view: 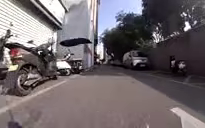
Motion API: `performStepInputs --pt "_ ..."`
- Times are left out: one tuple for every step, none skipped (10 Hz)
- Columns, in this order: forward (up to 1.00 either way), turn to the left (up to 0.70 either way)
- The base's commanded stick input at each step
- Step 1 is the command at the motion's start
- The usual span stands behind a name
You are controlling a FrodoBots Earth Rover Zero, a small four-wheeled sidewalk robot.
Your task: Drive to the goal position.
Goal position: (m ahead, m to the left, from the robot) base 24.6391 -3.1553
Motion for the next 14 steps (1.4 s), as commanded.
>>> performStepInputs --pt "0.7 0.0" --pt "0.7 0.0" --pt "0.7 0.0" --pt "0.7 0.0" --pt "0.7 0.0" --pt "0.7 0.0" --pt "0.7 0.0" --pt "0.7 0.0" --pt "0.7 0.0" --pt "0.7 0.0" --pt "0.7 0.0" --pt "0.7 0.0" --pt "0.7 0.0" --pt "0.7 0.0"
